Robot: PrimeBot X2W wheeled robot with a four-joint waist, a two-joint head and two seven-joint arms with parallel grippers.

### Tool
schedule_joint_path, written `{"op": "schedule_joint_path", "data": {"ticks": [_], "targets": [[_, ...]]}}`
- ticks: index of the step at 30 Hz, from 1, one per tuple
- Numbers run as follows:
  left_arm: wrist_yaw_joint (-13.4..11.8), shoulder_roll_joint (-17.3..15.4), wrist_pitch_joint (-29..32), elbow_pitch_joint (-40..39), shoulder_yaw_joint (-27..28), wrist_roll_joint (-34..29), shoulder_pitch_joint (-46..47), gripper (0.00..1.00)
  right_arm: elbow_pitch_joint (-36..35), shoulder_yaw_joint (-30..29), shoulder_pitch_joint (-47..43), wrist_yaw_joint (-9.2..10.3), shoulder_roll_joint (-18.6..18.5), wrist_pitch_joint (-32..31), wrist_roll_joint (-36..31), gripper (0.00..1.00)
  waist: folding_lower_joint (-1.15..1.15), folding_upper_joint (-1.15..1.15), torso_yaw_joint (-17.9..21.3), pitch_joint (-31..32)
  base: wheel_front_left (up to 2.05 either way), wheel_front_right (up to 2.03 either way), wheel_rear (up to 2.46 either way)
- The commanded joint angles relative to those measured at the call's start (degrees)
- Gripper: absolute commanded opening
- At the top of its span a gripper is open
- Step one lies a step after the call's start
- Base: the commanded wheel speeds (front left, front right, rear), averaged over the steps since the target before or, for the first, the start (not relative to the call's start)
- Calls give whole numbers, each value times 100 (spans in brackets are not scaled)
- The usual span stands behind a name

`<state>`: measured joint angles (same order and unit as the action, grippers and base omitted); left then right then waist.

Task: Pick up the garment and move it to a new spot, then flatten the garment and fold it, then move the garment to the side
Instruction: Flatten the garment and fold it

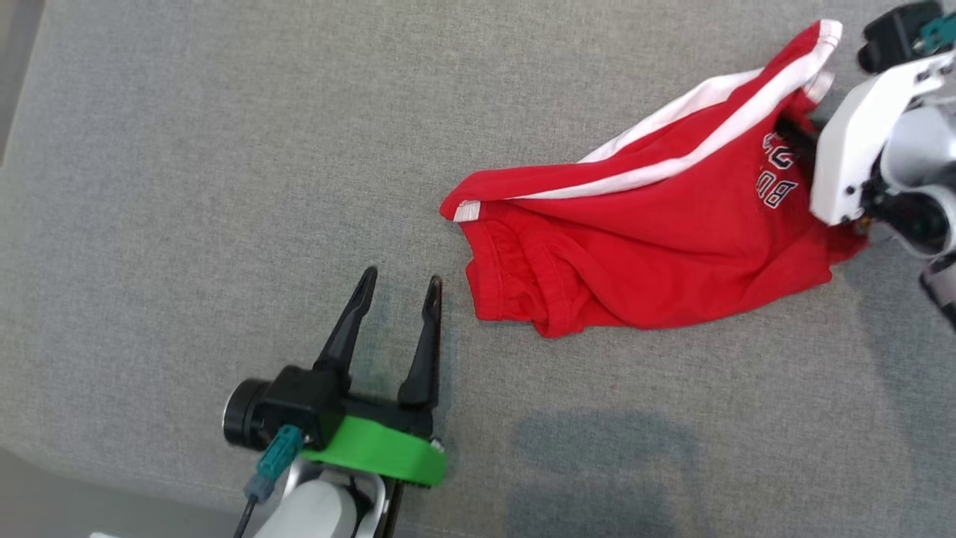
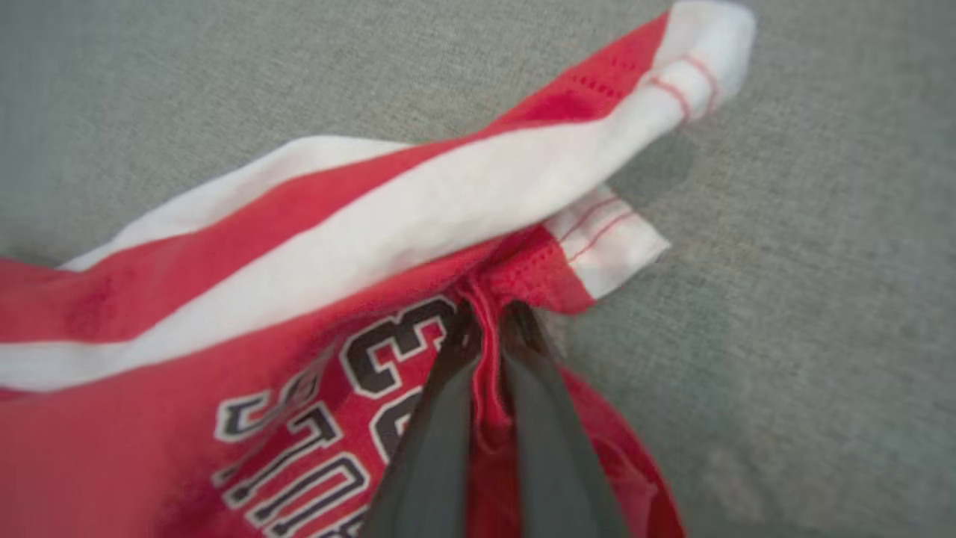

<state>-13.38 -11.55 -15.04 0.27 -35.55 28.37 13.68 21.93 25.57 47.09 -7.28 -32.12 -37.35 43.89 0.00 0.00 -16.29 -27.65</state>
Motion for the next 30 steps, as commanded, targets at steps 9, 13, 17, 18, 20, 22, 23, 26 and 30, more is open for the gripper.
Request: {"op": "schedule_joint_path", "data": {"ticks": [9, 13, 17, 18, 20, 22, 23, 26, 30], "targets": [[296, -262, -15, 145, 635, -228, -1127, 100, 161, -398, -1255, -15, 438, 782, 631, 0, 0, 0, 1127, 1496, 0, 0, 0], [388, -275, -15, 120, 750, -280, -1365, 100, 306, -743, -1594, -16, 353, 969, 739, 0, 0, 0, 1368, 1714, 0, 0, 0], [490, -240, -15, 182, 805, -309, -1470, 100, 605, -1217, -1783, -17, 253, 1154, 718, 0, 0, 0, 1469, 1804, 0, 0, 0], [520, -226, -15, 203, 819, -318, -1484, 100, 685, -1325, -1825, -17, 243, 1179, 711, 0, 0, 0, 1474, 1824, 0, 0, 0], [556, -190, -15, 230, 833, -335, -1517, 100, 813, -1552, -1882, -19, 249, 1235, 705, 0, 0, 0, 1469, 1869, 0, 0, 0], [584, -156, -16, 252, 854, -349, -1556, 100, 852, -1723, -1907, -19, 249, 1279, 685, 0, 0, 0, 1452, 1900, 0, 0, 0], [605, -132, -16, 259, 864, -350, -1584, 100, 825, -1821, -1913, -20, 266, 1327, 696, 0, 0, 0, 1443, 1911, 0, 0, 0], [662, -73, -16, 290, 885, -383, -1653, 100, 632, -2045, -1950, -20, 314, 1485, 703, 0, 0, 0, 1400, 1950, 0, 0, 0], [708, 16, -16, 323, 931, -416, -1709, 100, 112, -2149, -2031, -22, 520, 1501, 707, 0, 0, 0, 1385, 1963, 0, 0, 0]]}}
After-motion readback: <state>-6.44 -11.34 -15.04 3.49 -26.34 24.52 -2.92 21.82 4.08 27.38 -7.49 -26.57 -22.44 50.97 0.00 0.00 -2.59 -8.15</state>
